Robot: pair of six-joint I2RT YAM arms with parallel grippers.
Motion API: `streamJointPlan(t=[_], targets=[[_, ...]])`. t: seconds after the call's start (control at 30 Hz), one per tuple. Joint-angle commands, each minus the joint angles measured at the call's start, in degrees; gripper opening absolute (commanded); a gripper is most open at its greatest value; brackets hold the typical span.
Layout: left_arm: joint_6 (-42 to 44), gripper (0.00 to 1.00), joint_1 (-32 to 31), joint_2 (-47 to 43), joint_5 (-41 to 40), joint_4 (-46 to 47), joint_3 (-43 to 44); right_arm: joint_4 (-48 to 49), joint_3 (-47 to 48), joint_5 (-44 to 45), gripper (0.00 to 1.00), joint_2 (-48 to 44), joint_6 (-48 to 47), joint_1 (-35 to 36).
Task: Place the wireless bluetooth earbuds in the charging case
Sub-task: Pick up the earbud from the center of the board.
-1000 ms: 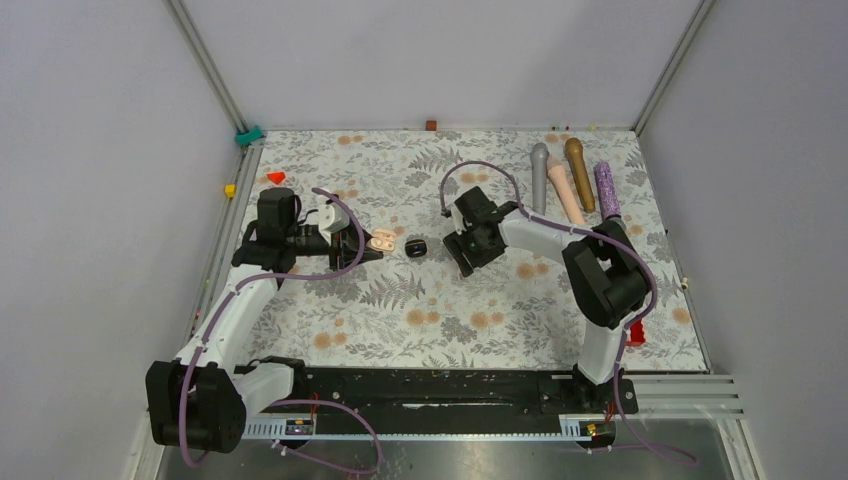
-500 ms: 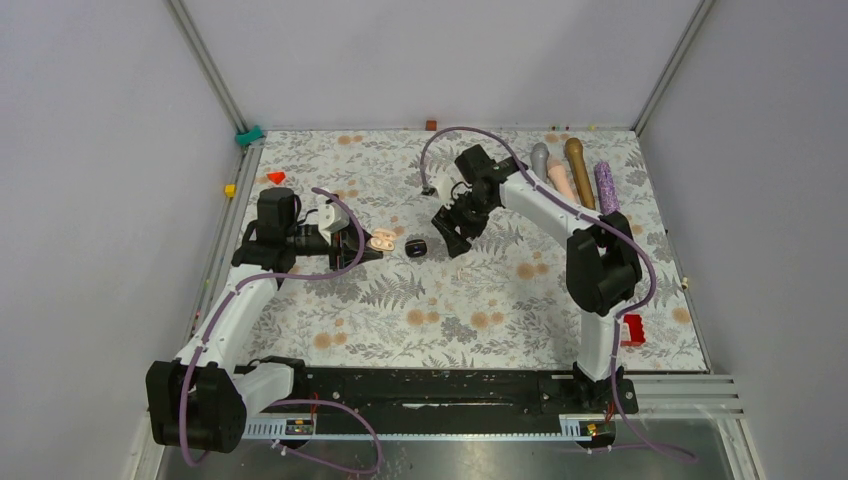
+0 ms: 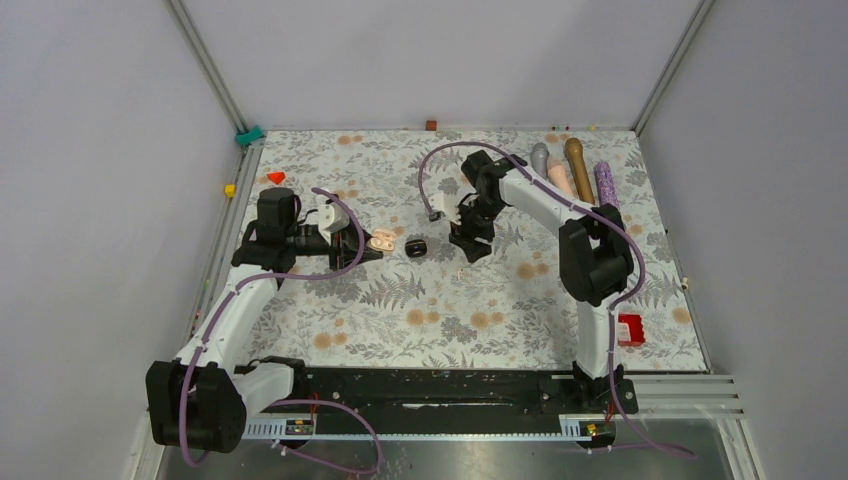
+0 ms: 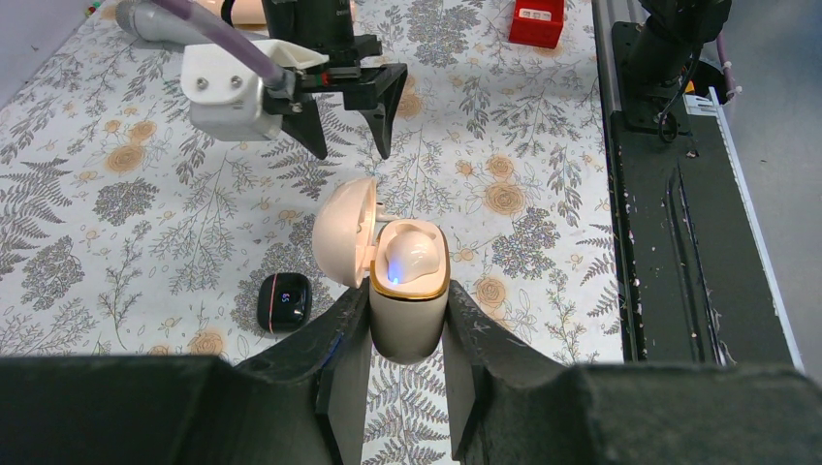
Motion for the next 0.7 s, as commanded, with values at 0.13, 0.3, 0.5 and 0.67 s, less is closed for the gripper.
streamJointPlan(t=[0.13, 0.3, 0.5, 0.67], targets=[[0.59, 0.0, 0.29, -0.53, 2.93, 2.2, 0.01, -0.68, -2.85, -2.63, 0.71, -1.42, -20.33, 0.75], [0.68, 0.0, 0.38, -0.8, 3.4, 2.2, -0.03, 7.61, -11.37, -1.09, 0.73, -6.28, -25.55, 1.18], [0.62, 0.0, 0.38, -0.36, 3.43, 2.25, 0.05, 15.44, -17.56, -0.58, 0.73, -8.9, -29.93, 1.97], [0.75, 0.0, 0.38, -0.36, 3.33, 2.2, 0.01, 18.73, -17.53, 1.53, 0.69, -7.11, -30.32, 2.97]])
